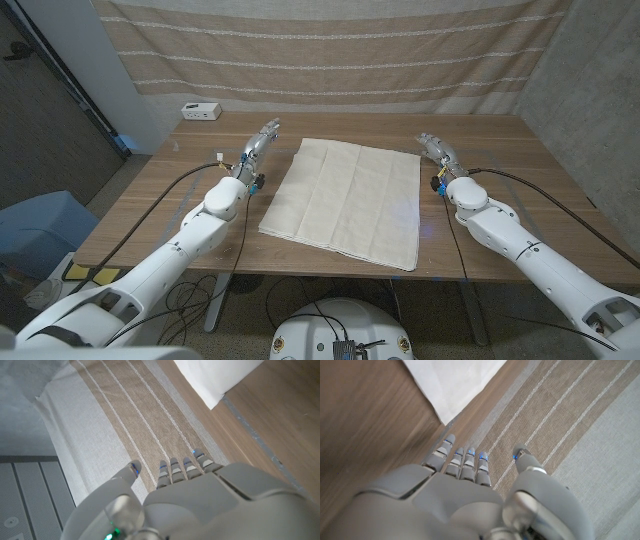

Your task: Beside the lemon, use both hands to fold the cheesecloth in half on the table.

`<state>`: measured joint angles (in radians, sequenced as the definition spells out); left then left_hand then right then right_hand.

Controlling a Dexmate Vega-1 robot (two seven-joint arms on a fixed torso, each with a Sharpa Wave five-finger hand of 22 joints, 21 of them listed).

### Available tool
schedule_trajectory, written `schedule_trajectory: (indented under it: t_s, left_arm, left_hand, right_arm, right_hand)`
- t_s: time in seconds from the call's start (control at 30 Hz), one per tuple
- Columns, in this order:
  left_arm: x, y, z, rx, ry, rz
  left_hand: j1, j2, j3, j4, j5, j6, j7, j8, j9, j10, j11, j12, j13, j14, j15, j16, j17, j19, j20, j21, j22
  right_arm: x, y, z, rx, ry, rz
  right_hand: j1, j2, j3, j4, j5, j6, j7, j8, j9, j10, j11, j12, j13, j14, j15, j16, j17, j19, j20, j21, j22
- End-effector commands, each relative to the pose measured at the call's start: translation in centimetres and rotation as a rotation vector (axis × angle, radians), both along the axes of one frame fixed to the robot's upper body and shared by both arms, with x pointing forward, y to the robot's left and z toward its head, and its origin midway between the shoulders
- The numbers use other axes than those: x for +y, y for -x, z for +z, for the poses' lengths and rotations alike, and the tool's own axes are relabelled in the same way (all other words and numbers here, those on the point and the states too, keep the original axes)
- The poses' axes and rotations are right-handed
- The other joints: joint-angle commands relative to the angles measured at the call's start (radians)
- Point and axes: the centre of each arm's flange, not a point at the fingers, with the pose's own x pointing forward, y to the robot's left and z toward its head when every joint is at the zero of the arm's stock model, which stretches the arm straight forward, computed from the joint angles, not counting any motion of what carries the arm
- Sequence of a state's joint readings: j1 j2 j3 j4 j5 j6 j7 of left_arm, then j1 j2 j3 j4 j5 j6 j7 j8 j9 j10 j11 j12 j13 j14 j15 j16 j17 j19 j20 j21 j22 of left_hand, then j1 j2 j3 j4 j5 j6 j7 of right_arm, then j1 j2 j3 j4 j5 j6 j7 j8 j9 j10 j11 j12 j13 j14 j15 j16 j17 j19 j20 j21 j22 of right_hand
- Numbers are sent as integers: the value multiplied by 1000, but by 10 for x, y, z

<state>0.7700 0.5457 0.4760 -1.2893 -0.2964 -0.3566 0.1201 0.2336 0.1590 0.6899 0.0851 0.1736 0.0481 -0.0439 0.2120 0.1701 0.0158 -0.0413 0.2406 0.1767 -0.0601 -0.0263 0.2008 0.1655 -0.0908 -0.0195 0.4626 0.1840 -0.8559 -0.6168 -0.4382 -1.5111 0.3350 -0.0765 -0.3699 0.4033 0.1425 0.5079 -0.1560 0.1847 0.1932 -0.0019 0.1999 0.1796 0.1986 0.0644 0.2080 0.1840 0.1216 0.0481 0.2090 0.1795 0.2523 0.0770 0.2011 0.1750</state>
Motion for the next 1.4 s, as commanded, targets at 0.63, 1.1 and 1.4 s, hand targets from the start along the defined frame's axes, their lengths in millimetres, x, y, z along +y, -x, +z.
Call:
schedule_trajectory:
  t_s: [0.63,1.1,1.4]
  left_arm:
    - [-55,-15,30,-143,-566,196]
    - [-78,-17,21,-184,-769,246]
    - [-88,-18,11,-180,-910,284]
  left_hand:
    - [10,-1,7,-14,-3,163,-3,11,10,129,-4,14,8,122,18,-1,4,16,139,4,9]
    - [-5,-11,5,-13,-3,233,-23,9,9,206,-7,22,7,126,-10,-15,3,-30,111,-22,6]
    - [-19,-22,-1,-12,-4,233,-45,-5,8,197,-25,7,6,137,-28,-15,3,1,112,-15,4]
  right_arm:
    - [24,2,14,105,353,-414]
    - [42,-7,19,151,503,-553]
    - [50,-17,19,225,585,-590]
  right_hand:
    - [31,-42,-25,-11,-10,72,-9,15,6,66,4,19,11,58,-44,20,12,18,-4,6,2]
    - [48,-102,-53,-16,-2,127,-24,25,9,63,-11,23,24,52,-67,12,21,6,0,-1,2]
    - [62,-113,-58,-17,4,151,-26,30,10,63,-16,28,29,42,-70,7,25,0,4,-3,3]
